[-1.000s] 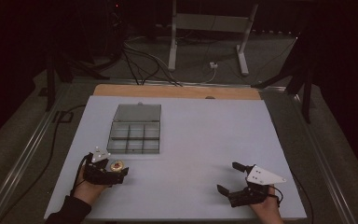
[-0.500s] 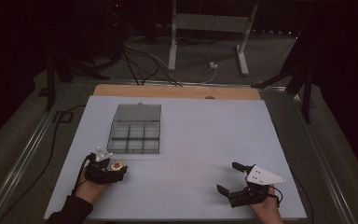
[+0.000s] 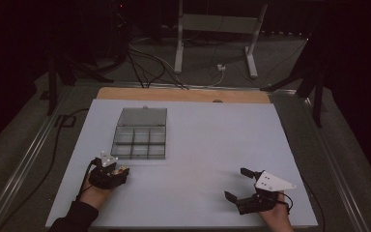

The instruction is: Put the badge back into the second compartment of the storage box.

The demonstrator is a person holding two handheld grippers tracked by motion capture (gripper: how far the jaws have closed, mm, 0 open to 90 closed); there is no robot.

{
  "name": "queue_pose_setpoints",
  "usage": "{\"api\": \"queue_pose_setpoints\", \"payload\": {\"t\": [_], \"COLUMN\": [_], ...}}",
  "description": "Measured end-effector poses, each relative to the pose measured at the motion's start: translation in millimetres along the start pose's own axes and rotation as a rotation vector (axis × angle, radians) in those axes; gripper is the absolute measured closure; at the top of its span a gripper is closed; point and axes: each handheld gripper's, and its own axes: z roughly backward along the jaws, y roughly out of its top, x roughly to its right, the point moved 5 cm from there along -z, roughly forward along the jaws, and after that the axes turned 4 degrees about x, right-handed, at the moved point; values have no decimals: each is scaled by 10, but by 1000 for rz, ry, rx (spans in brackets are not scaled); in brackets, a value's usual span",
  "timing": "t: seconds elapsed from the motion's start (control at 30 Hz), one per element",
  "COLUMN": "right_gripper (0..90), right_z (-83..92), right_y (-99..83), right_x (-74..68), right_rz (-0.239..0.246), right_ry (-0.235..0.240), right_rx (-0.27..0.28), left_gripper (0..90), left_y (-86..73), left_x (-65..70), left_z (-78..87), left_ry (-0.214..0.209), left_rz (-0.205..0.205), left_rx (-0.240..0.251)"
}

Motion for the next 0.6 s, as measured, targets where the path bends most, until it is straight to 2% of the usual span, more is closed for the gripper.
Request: {"api": "queue_pose_setpoints", "payload": {"t": [0.27, 0.6], "right_gripper": [0, 0], "right_z": [-4, -11], "right_y": [-2, -5], "right_x": [-7, -4], "right_rz": [5, 3], "right_ry": [-1, -2], "right_rx": [-4, -5], "left_gripper": [483, 488], "left_y": [13, 14], "left_x": [15, 17], "left_z": [0, -1], "left_ry": [-2, -4], "left_rz": [-15, -23], "left_rx": [-31, -33]}}
